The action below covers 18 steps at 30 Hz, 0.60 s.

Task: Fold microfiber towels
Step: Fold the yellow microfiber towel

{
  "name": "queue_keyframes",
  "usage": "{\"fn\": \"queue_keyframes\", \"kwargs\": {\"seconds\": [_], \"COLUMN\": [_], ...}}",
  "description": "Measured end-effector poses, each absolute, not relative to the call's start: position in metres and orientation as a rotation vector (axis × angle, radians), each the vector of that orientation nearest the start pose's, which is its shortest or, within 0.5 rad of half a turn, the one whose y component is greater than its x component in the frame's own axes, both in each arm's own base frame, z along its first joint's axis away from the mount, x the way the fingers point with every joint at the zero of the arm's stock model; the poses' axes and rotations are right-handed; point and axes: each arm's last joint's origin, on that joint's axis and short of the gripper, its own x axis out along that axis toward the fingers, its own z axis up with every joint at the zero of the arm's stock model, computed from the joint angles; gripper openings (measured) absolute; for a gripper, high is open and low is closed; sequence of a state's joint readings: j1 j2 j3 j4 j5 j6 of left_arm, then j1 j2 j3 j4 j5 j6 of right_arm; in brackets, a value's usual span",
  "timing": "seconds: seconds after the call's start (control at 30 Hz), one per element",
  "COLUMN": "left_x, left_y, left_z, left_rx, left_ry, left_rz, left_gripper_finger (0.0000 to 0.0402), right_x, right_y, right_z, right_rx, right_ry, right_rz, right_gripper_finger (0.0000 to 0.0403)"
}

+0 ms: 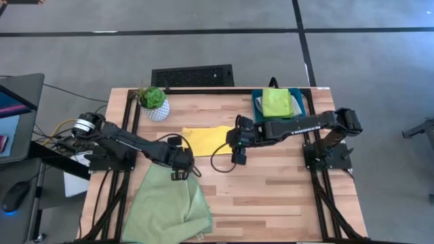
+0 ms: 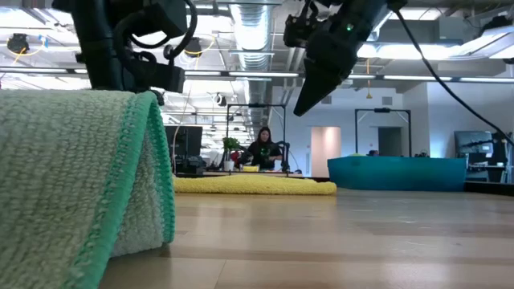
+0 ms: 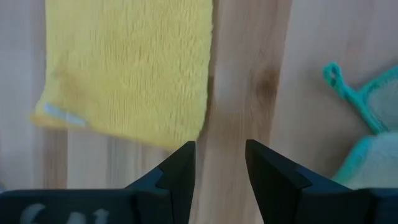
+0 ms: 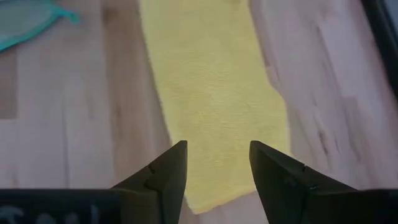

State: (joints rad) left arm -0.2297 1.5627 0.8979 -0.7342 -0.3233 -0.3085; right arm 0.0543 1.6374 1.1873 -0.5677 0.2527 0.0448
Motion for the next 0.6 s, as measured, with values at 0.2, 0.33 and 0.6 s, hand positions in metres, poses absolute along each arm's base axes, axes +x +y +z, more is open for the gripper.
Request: {"fn": "queue_keyframes", "kwargs": {"seconds": [0.2,0.33,0.6], "left_x": [0.255,0.249,0.243], "left_y": [-0.051,-0.047,-0.039], "left_z": [0.154,0.143,0.128], "left_rx": [0.212,0.242,0.217], "left_ry": [1.233,1.211,1.170], "left_rz": [0.317,0.375,0.395], "left_gripper_finger": [0.0135,0.0135,0.0135], "right_x": [0.334,0.334,0.335], "right_y": [0.026,0.028,0.024], "right_z": [0.232,0.232,0.232], "right_rx": [-0.137,-0.133,-0.130], "right_ry": [0.998,0.995,0.994], "right_rz": [-0.164,-0.162,-0.178], "right_gripper_finger": [0.0194,0.0194,0.0195]}}
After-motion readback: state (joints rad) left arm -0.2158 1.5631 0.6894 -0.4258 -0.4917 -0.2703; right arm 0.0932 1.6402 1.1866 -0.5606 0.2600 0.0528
